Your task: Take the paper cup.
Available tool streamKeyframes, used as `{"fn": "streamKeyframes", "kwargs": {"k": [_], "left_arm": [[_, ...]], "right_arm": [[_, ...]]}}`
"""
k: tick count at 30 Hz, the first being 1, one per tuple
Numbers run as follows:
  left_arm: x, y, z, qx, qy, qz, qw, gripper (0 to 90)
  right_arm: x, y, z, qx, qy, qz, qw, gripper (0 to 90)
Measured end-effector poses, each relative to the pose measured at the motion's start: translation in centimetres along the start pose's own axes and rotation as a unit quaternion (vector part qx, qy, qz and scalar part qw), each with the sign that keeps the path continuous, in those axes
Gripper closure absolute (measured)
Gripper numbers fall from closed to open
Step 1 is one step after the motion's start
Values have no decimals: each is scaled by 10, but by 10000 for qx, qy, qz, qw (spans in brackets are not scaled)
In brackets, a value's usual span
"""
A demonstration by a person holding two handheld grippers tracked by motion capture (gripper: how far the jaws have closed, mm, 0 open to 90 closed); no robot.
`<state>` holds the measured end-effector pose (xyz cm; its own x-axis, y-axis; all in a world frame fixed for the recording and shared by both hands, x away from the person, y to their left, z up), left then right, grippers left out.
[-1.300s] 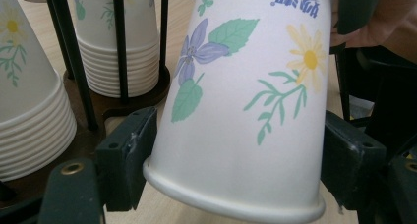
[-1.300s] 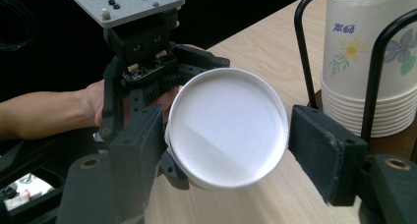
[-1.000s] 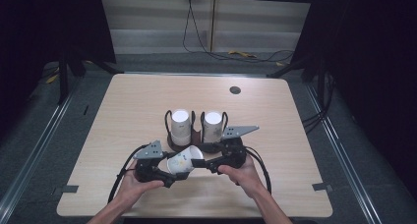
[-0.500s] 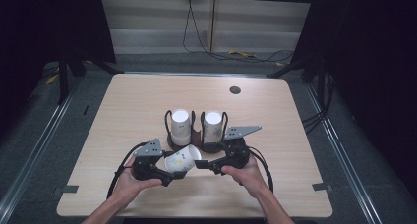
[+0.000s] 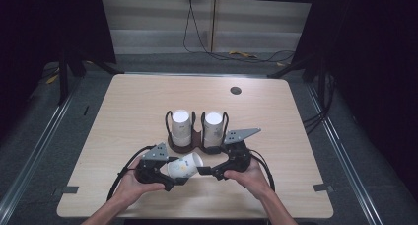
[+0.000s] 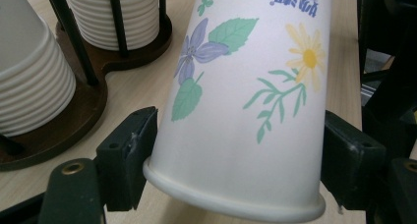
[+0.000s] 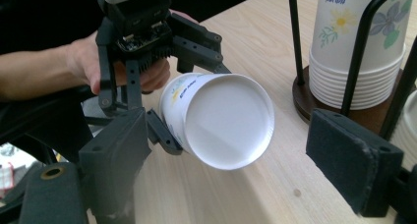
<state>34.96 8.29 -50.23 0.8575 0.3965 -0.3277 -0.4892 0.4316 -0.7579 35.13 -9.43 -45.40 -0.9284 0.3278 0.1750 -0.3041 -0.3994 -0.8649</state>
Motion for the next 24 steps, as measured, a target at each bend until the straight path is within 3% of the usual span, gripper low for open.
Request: {"fn": "streamKeyframes", "kwargs": {"k": [2,3,7,11,13,18,24], "left_arm": [[0,0,2,51,-15,62,10000,237],[2,-1,4,84,-79,31,9999,239],[5,-2,7,118,-134,19,9998,243],[5,0,5,473,-178,-192,9985,243],[4,0,4,536,-145,-237,9982,243],[4,3,4,632,-164,-270,9975,243],[6,5,3,825,-288,-481,9950,243]], "right_arm": [[0,1,0,76,2,25,10000,186],[1,2,0,151,-119,66,9998,220],[1,3,-2,291,-126,102,9994,203],[-1,6,-5,494,-116,182,9985,194],[-1,7,-6,520,-144,184,9984,194],[-1,11,-11,835,-267,352,9955,201],[3,13,-18,1312,-303,504,9896,230]]}}
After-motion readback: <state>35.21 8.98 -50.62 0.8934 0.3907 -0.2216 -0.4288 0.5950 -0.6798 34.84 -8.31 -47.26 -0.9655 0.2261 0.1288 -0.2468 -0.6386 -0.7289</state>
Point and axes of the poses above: each handheld gripper's, and its own axes: z roughly backward along the jaws, y roughly out of its underside, x roughly to its left, the point moved 6 cm from there along -z, roughly forward along the jaws, and after that the axes turned 10 degrees about z, right-handed, at the moved point
